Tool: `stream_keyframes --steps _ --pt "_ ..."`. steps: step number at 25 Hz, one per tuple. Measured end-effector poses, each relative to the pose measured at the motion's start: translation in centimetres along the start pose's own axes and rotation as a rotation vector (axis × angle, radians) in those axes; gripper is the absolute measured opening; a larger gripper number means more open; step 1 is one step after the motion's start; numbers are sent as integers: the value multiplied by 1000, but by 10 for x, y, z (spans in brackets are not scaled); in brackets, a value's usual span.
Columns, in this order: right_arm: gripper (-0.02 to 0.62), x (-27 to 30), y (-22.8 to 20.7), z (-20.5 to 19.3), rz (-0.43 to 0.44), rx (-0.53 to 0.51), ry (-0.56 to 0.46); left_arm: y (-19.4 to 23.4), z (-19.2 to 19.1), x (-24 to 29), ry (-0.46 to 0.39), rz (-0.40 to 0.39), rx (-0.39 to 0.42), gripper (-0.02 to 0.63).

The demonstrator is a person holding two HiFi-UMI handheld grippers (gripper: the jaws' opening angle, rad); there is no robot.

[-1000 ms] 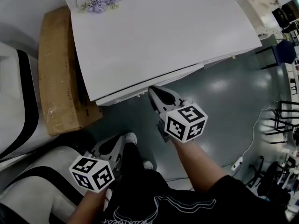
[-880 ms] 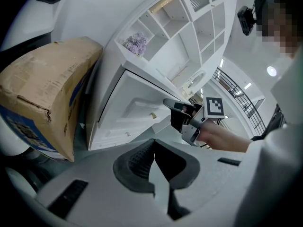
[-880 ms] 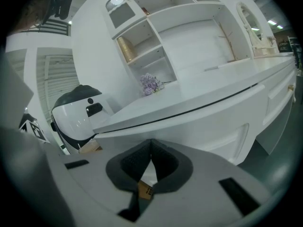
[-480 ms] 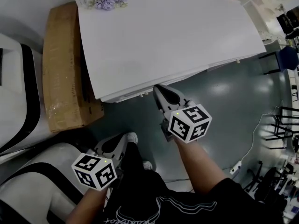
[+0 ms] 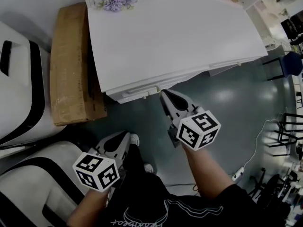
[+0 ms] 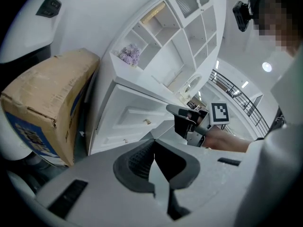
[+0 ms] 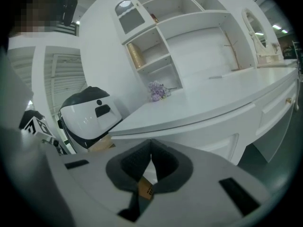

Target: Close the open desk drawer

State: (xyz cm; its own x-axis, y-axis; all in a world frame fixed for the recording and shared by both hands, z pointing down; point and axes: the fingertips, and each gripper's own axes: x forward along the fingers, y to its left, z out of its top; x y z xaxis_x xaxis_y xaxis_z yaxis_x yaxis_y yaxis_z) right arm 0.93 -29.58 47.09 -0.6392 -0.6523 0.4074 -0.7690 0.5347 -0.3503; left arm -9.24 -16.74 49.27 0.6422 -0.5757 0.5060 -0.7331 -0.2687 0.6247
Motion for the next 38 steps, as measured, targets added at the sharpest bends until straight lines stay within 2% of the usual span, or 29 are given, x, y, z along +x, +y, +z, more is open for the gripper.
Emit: stream_keyframes --steps 5,10,22,33,38 --pt "6 -49 39 13 61 -39 -19 -30 3 -27 -54 -10 22 5" --pt "6 -104 83 27 139 -114 -60 -73 17 -53 -143 -41 90 5" --pt "6 -277 198 43 343 -141 -144 -225 3 -157 -264 -148 258 5" --pt "6 -362 246 62 423 -173 -228 -316 -5 -213 -328 -208 397 5" --pt "6 -382 247 69 380 -222 -272 -334 -3 -224 -353 -211 425 5"
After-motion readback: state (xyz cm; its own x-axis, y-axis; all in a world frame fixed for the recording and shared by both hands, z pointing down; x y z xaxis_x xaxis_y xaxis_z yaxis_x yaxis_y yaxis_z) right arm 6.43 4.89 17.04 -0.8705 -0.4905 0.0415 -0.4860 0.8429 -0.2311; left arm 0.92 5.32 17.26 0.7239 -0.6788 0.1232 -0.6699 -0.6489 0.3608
